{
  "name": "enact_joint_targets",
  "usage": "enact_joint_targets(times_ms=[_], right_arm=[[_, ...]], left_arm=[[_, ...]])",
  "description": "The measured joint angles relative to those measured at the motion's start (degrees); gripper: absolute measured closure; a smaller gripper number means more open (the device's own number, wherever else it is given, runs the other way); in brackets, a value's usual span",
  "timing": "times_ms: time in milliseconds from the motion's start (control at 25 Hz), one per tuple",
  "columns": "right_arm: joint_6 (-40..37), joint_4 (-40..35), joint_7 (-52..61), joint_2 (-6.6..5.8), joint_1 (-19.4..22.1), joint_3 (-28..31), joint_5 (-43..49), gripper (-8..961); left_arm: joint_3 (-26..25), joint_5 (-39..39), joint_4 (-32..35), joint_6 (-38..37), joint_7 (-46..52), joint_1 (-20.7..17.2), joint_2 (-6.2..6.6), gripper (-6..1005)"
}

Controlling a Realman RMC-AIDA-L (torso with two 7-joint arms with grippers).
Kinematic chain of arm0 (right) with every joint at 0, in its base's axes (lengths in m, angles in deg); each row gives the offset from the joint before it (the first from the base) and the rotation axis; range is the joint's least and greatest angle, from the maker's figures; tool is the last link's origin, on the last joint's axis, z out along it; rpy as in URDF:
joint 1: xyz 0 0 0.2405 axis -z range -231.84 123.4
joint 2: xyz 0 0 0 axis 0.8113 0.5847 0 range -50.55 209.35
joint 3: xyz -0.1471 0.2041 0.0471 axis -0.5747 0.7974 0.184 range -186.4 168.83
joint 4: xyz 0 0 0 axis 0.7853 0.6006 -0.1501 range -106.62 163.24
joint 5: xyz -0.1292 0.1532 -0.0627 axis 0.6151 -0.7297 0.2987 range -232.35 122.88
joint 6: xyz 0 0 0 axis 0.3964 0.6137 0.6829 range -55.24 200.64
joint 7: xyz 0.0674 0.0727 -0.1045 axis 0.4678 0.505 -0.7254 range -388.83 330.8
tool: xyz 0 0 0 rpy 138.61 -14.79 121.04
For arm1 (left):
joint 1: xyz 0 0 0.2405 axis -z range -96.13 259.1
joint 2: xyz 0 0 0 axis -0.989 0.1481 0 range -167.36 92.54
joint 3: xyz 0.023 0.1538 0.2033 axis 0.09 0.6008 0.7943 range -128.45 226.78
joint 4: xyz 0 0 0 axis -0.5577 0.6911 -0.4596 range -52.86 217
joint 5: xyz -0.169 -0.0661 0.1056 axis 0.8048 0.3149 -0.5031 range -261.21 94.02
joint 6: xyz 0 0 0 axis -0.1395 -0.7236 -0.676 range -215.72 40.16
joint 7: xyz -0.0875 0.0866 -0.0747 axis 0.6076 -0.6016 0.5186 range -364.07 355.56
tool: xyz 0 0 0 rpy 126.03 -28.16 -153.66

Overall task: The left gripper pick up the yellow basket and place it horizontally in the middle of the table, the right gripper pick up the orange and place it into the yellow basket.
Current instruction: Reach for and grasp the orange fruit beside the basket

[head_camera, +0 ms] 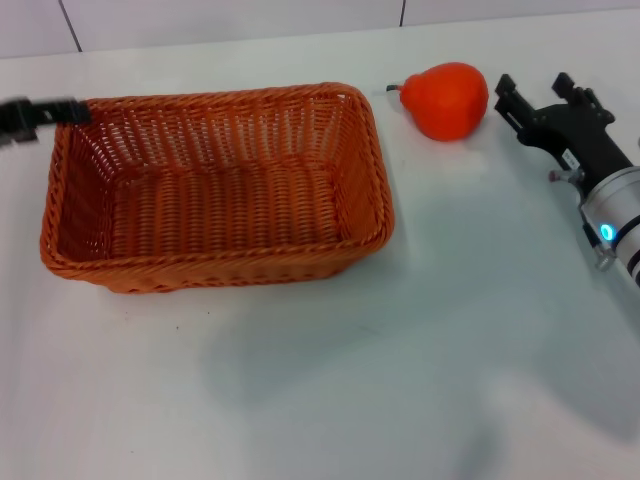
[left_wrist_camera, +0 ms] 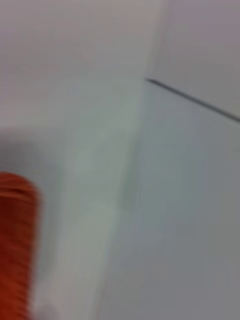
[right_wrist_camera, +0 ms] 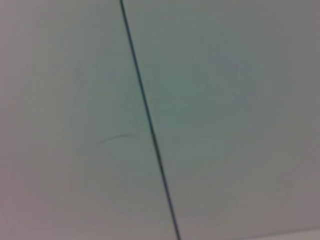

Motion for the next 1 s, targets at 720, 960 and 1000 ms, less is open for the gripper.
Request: enact_joint_targets(times_ms=[720, 960, 1000], right_arm=[[10.8, -0.7, 5.4, -1.00, -5.7, -7.7, 0.2, 108], [15.0, -0.6, 5.5, -1.24, -7.5, -7.5, 0.1, 110], [15.5, -0.7, 5.5, -1.29, -7.8, -7.4, 0.1, 110]], left_arm=[[6.3, 11.4, 1.8, 15.4, -5.4, -3.7, -0.32, 106], [9.9, 11.7, 1.1, 19.1, -5.5, -4.3, -0.33, 106], [10.3, 11.8, 0.8, 19.6, -5.5, -4.3, -0.33, 106]])
